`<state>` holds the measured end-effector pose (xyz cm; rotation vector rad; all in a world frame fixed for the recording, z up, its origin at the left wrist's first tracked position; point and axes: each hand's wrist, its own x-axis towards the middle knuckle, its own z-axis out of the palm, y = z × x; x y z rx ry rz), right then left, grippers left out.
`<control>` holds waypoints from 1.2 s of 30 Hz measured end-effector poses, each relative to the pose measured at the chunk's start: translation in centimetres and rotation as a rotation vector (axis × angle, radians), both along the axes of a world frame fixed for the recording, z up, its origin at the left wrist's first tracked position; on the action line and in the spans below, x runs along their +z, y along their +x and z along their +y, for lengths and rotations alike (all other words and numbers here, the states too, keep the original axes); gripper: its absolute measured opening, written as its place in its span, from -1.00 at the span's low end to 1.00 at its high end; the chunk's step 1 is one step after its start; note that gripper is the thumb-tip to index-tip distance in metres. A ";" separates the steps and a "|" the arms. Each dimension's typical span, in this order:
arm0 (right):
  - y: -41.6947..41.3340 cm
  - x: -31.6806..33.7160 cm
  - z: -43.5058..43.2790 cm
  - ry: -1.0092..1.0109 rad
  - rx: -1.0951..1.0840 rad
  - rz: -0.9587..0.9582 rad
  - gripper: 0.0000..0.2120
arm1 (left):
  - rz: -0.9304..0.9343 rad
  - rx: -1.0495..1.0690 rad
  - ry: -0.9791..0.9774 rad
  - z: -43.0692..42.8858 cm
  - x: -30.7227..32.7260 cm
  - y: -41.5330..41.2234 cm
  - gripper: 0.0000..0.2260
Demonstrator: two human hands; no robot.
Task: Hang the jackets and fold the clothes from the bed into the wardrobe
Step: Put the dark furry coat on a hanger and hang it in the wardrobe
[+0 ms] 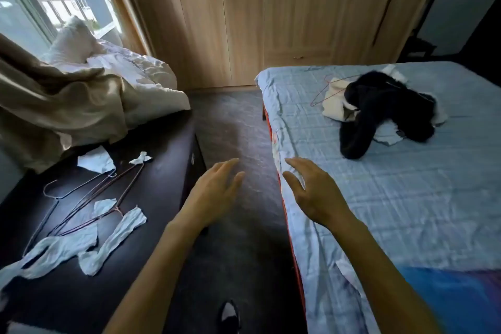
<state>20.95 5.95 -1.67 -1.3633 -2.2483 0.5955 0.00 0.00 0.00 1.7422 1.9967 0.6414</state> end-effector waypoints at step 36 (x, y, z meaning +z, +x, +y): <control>-8.5 -3.1 43.5 -0.038 -0.267 0.030 -0.60 | 0.111 -0.310 0.039 48.7 -0.8 -8.6 -0.57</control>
